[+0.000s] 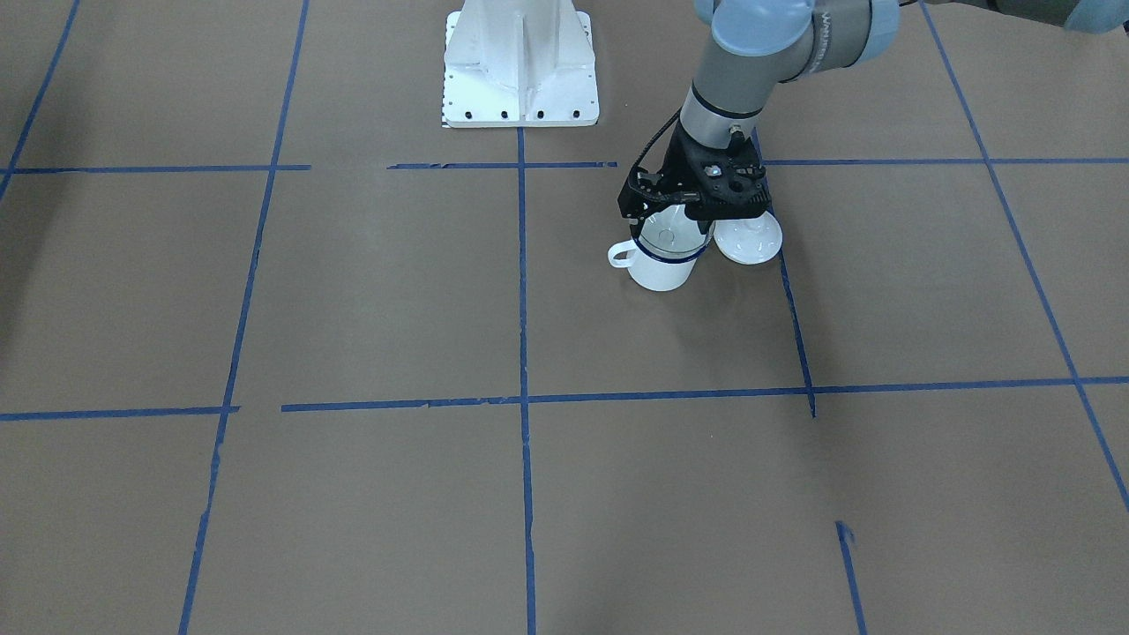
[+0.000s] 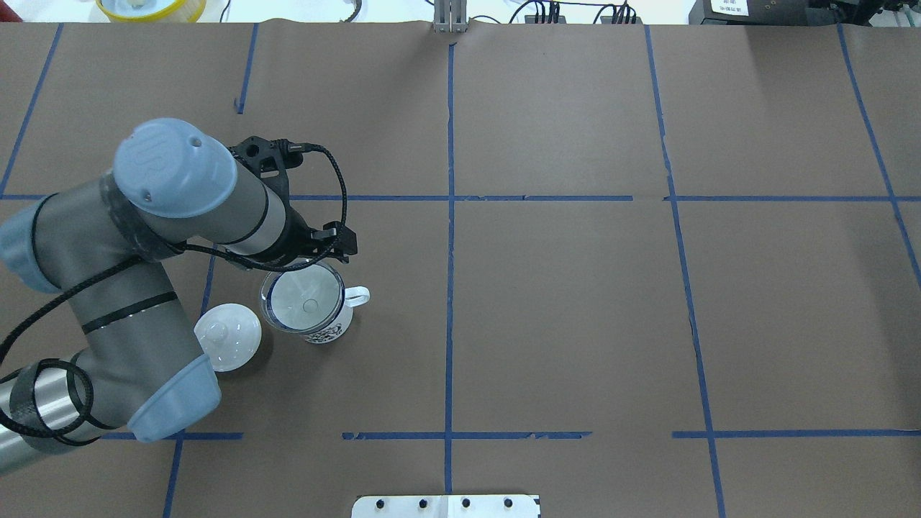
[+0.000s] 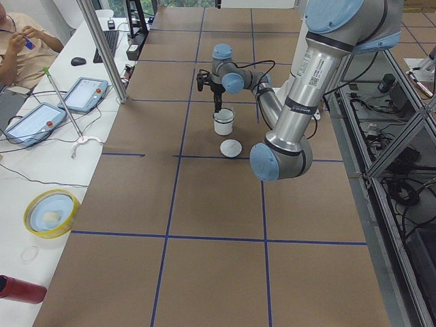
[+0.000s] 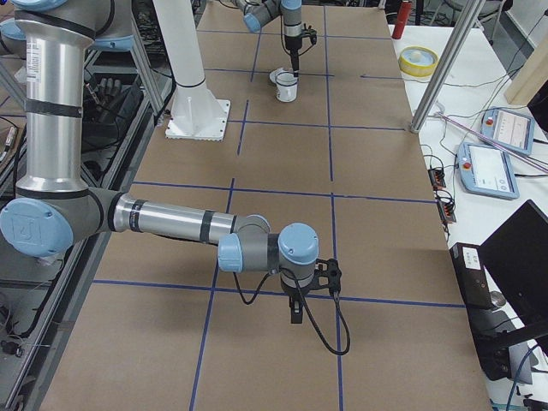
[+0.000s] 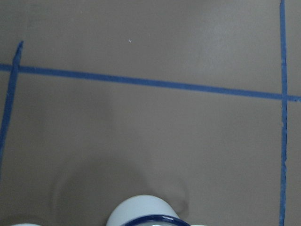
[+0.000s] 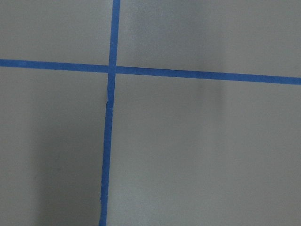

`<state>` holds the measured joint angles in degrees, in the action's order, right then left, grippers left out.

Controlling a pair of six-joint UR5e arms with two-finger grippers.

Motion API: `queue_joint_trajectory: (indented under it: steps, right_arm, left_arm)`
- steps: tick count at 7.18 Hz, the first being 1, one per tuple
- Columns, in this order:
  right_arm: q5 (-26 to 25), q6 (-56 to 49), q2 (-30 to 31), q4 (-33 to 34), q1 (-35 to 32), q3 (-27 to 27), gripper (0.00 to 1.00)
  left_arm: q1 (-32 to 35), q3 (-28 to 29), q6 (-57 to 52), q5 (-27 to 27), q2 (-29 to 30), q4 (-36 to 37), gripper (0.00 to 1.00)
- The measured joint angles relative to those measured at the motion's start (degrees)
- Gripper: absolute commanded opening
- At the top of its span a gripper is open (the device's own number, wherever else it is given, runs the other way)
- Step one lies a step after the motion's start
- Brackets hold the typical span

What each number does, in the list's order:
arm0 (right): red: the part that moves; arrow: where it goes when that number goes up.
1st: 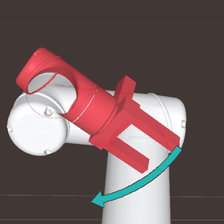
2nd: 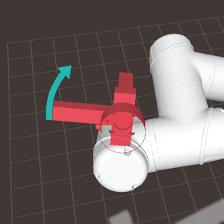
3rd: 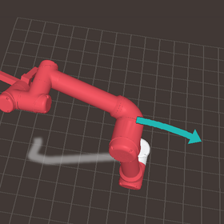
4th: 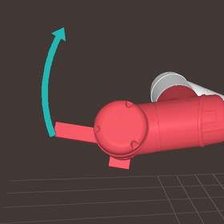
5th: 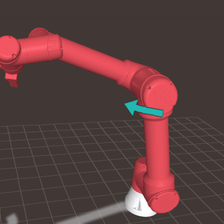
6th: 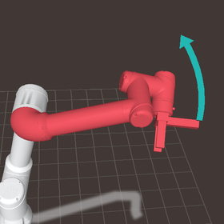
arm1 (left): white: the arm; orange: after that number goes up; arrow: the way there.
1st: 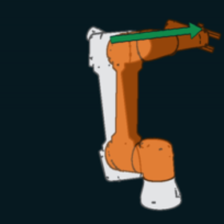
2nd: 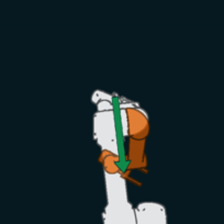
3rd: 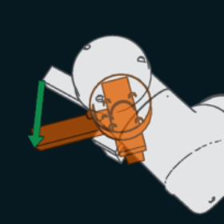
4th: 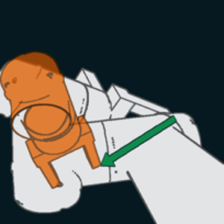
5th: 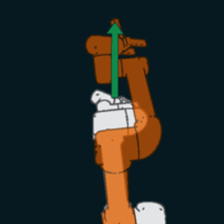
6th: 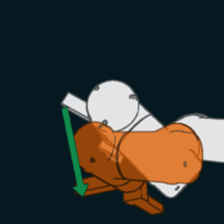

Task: Remove funnel from cup
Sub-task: 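Reach the left gripper down over the mug and grasp the glass funnel, then lift the glass funnel out of the mug with the left gripper, moving it farther away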

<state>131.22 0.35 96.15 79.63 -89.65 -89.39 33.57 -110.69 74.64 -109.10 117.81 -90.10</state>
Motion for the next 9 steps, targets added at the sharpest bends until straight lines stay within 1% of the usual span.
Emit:
queue_joint_trajectory:
  steps: [1, 2, 3, 5, 9]
  right_arm:
    - [0.0, 0.0, 0.0, 0.0, 0.0, 0.0, 1.0]
    - [0.0, 0.0, 0.0, 0.0, 0.0, 0.0, 1.0]
    - [0.0, 0.0, 0.0, 0.0, 0.0, 0.0, 1.0]
    - [0.0, 0.0, 0.0, 0.0, 0.0, 0.0, 1.0]
    - [0.0, 0.0, 0.0, 0.0, 0.0, 0.0, 1.0]
  left_arm:
    - [-1.66, 0.4, 0.92, 0.9, 0.6, 0.49, 1.0]
    - [-2.73, 1.01, 1.51, 1.25, 1.02, 0.69, 0.72]
    - [-3.32, 1.9, 1.86, 1.38, 1.49, 0.79, 0.01]
    - [-3.64, 2.76, 2.06, 1.43, 2.56, 2.26, 0.0]
    - [-3.59, 1.34, 2.07, 1.47, 3.83, 5.79, 0.0]
